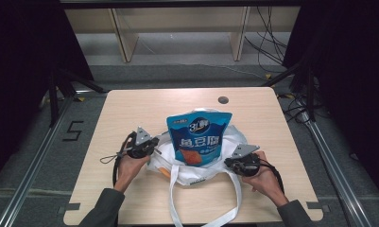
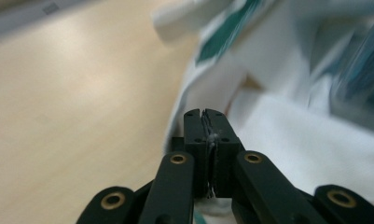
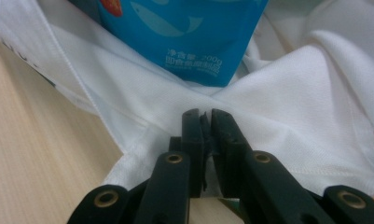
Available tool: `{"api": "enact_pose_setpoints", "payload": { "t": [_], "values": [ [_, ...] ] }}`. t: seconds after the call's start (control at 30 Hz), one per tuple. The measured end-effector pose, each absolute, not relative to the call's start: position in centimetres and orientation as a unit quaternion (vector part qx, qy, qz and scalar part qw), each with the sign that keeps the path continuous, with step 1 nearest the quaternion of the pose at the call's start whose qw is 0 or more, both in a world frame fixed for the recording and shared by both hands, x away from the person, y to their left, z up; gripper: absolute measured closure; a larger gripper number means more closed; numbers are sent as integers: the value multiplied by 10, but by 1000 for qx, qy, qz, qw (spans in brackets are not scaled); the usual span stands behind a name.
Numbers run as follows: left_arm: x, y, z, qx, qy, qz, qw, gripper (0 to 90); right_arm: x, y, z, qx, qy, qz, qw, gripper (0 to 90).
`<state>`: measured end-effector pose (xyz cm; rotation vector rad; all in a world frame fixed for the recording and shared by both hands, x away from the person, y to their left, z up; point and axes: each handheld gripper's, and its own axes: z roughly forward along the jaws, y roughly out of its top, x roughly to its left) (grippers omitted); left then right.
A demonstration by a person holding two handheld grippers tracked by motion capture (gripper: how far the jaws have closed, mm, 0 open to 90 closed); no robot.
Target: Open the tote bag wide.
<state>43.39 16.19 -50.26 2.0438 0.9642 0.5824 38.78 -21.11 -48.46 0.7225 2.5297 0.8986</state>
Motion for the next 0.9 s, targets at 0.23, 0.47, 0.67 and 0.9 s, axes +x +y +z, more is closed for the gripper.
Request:
{"api": "enact_pose_setpoints", "payload": {
  "t": [0.23,0.47,0.67,0.9],
  "values": [
    [413,157,-473,798,361,242,417,836,387,-212,-485,268,889,324,179,823],
    [367,156,-474,809,345,200,432,822,383,-213,-483,267,890,324,178,820],
    [360,158,-500,824,349,175,412,829,383,-208,-489,265,898,305,172,829],
    [376,142,-514,835,341,190,388,845,388,-202,-497,266,897,303,184,838]
  ]
}}
